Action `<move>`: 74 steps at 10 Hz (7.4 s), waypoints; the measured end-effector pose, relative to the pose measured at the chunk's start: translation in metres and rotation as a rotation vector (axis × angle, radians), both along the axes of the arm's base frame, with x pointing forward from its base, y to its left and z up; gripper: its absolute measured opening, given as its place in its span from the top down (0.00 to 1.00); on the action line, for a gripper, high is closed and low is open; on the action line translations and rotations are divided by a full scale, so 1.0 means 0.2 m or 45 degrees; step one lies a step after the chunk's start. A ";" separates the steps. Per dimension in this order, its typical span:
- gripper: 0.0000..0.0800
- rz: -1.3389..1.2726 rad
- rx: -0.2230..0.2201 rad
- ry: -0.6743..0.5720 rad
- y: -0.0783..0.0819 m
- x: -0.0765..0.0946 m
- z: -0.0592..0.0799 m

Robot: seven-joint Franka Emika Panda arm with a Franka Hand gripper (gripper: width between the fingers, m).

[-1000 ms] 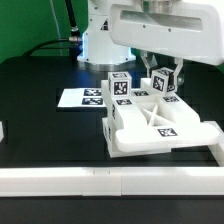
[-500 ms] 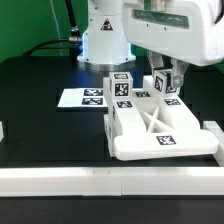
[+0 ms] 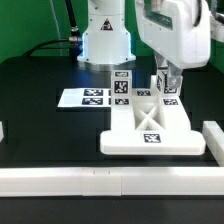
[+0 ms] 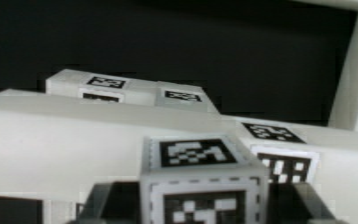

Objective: Assemble chair

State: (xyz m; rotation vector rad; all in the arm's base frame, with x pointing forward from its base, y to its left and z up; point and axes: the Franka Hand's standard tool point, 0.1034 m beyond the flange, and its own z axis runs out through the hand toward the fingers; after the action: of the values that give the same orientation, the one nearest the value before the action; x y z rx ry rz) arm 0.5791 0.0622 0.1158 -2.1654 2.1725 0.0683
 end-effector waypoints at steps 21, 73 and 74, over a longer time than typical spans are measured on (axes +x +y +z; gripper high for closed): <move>0.19 0.869 -0.009 -0.045 0.04 -0.02 -0.03; 0.19 2.213 -0.006 -0.146 0.10 -0.29 0.12; 0.19 2.280 -0.007 -0.151 0.10 -0.28 0.11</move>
Offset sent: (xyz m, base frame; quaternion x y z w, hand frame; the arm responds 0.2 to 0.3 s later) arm -0.0047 -0.0015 0.0023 0.0016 -0.0002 0.2085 0.9780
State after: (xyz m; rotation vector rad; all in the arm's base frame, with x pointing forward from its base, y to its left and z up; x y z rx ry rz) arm 0.5221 0.0816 0.1386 -3.0421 -0.3383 0.0136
